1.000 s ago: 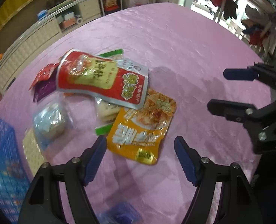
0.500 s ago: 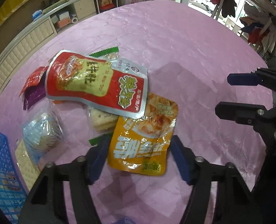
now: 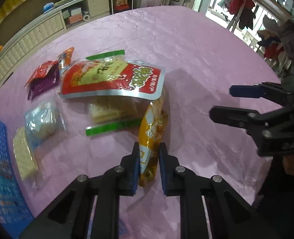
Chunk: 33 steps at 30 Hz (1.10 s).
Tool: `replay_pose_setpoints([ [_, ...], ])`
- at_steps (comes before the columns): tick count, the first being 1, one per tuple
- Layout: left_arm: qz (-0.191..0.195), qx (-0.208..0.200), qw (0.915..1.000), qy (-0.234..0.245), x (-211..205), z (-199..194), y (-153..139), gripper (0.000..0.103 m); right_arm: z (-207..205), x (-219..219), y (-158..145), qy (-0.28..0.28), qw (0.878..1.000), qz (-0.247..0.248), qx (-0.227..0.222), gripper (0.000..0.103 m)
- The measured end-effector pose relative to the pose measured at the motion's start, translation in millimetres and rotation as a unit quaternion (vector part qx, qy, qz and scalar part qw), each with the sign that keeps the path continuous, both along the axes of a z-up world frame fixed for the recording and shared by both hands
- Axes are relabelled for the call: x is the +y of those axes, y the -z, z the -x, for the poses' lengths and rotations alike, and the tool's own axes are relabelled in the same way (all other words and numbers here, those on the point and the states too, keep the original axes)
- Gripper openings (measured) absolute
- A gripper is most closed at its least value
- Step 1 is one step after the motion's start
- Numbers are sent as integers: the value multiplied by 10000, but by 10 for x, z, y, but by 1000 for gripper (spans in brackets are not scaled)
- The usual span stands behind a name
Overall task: Organize snacks
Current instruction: 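Grasp the orange pouch with the left tool and lift it, then grasp and lift the red-and-white pouch with the right tool while the left holds the orange pouch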
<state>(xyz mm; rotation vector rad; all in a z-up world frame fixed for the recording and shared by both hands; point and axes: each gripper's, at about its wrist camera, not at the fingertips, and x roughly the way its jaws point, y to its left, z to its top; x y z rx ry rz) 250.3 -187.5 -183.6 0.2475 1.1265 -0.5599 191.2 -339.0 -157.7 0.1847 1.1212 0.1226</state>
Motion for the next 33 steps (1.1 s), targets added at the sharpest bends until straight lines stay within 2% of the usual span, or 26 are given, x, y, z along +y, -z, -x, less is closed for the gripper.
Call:
replay_pose_setpoints([
  [6, 212, 87, 9997, -109, 196, 160, -45, 16, 0, 67, 5, -121, 9999, 12, -22, 83],
  [12, 264, 55, 9994, -199, 358, 331, -74, 16, 27, 189, 13, -283, 9996, -76, 36, 83],
  [18, 340, -212, 9971, -654, 672, 408, -225, 16, -1, 398, -61, -495, 9986, -189, 73, 83],
  [21, 140, -509, 9944, -918, 842, 406, -328, 16, -51, 532, -93, -615, 9980, -135, 107, 83],
  [25, 113, -771, 9902, -1160, 973, 373, -445, 16, -188, 694, -125, -794, 9967, -92, 116, 83],
  [30, 11, -1017, 9852, -1382, 1062, 347, -514, 16, -530, 900, -93, -1073, 9941, 49, 124, 83],
  [33, -93, -1111, 9842, -1374, 1054, 297, -508, 16, -785, 985, 51, -1168, 9926, 128, 310, 83],
])
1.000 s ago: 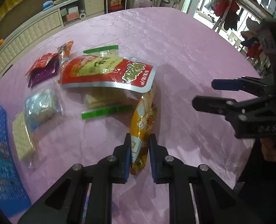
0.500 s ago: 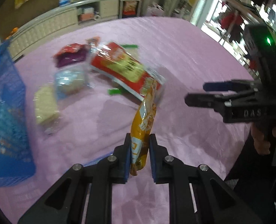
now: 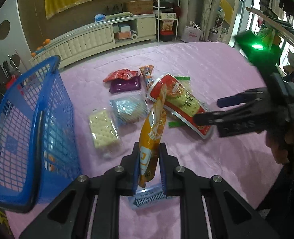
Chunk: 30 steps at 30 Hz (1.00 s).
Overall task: Organize snacks
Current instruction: 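Grasp and lift the red-and-white pouch with the right tool while the left holds the orange pouch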
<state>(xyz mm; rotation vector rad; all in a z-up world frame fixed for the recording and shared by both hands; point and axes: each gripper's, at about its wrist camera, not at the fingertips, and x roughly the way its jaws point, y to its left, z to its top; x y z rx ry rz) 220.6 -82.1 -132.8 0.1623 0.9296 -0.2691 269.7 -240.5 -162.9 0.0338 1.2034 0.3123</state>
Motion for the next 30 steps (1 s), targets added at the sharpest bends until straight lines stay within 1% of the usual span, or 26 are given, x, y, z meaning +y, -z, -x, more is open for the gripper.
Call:
replay_pose_setpoints([
  [3, -43, 16, 10000, 19, -36, -84, 41, 16, -178, 74, 144, -74, 9999, 65, 119, 83],
  [5, -14, 55, 10000, 43, -49, -133, 81, 16, -225, 111, 176, -123, 9997, 199, 26, 83],
  [7, -5, 71, 10000, 61, -58, -145, 101, 16, -258, 134, 174, -203, 9995, 207, -97, 83],
  [10, 22, 98, 9999, 44, -54, -151, 136, 16, -272, 153, 181, -294, 9991, 290, -129, 83],
  [15, 4, 139, 9999, 36, -52, -127, 152, 16, -284, 265, 131, -641, 9952, 704, -221, 83],
  [19, 26, 157, 9999, -11, -25, -127, 155, 16, -315, 340, 101, -781, 9939, 734, -256, 83],
  [22, 68, 206, 9998, -55, -1, -149, 172, 16, -376, 395, 181, -836, 9923, 907, -143, 83],
  [25, 60, 207, 9997, -80, 12, -164, 176, 16, -409, 337, 229, -747, 9945, 738, -71, 83],
  [26, 42, 195, 9998, -90, 16, -166, 179, 16, -406, 307, 227, -662, 9957, 641, -84, 82],
  [27, 27, 187, 9998, -103, 22, -182, 187, 16, -390, 281, 224, -594, 9963, 601, -119, 77],
  [28, 6, 172, 9998, -131, 27, -188, 185, 16, -387, 262, 217, -590, 9965, 576, -119, 76],
  [30, 9, 168, 9997, -173, 39, -198, 182, 16, -341, 232, 192, -593, 9964, 581, -145, 69],
])
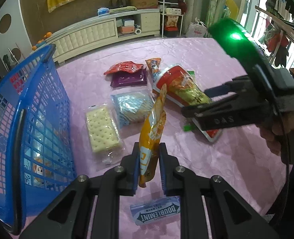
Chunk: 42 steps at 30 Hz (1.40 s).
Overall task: Organize snacks
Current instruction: 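Grasp and lift the red-and-white pouch with the right tool while the left holds the orange pouch, then carry both pouches over the basket and open the right tool to drop the red-and-white pouch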
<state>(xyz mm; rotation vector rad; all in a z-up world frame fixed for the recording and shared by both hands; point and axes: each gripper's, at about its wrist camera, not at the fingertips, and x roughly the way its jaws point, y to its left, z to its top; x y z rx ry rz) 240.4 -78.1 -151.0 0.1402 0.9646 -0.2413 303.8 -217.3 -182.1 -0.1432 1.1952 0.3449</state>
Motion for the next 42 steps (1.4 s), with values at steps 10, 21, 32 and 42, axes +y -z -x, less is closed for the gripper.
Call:
replay_pose_setpoints([
  [10, -25, -180, 9998, -76, -28, 185, -162, 15, 487, -36, -380, 27, 9992, 72, -400, 55],
  [21, 170, -676, 9976, -56, -25, 662, -750, 15, 1194, 46, -1144, -58, 9940, 173, -1080, 54],
  [32, 203, -1226, 9920, -224, 259, 1005, -1224, 15, 1586, 380, -1761, -266, 9843, 140, -1737, 54],
  [42, 325, -1473, 9871, -534, 1016, 1142, -1665, 15, 1554, 899, -2126, -587, 9760, -167, -2090, 54],
])
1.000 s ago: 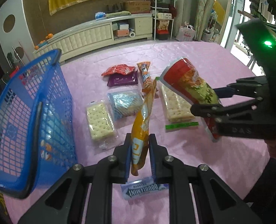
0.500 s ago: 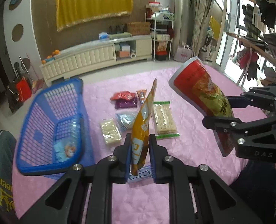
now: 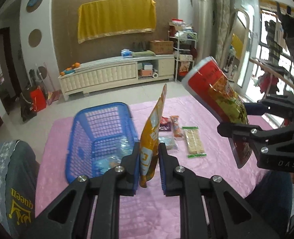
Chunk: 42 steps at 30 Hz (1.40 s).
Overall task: Organize snacks
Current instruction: 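Carry both pouches over the basket and open the right tool to drop the red-and-white pouch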
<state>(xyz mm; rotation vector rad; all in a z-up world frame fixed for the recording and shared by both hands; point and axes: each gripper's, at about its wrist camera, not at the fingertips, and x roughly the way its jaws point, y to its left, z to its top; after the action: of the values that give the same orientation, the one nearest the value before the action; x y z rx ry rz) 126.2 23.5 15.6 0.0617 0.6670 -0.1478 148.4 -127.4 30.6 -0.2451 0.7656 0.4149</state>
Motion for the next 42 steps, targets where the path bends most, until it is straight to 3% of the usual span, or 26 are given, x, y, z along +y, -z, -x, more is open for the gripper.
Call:
replay_pose_setpoints([
  [13, 42, -56, 9984, -569, 726, -87, -188, 15, -259, 680, -152, -482, 9986, 107, -196, 54],
  [24, 176, 110, 9967, -789, 1097, -339, -161, 15, -627, 1110, -15, -774, 9965, 312, -67, 53],
  [32, 442, 339, 9943, -914, 1261, -596, 2, 15, -1020, 1370, 265, -1105, 9910, 699, 303, 54],
  [42, 449, 624, 9921, -989, 1370, -789, 285, 15, -1402, 1640, 792, -1505, 9790, 1256, 552, 54],
])
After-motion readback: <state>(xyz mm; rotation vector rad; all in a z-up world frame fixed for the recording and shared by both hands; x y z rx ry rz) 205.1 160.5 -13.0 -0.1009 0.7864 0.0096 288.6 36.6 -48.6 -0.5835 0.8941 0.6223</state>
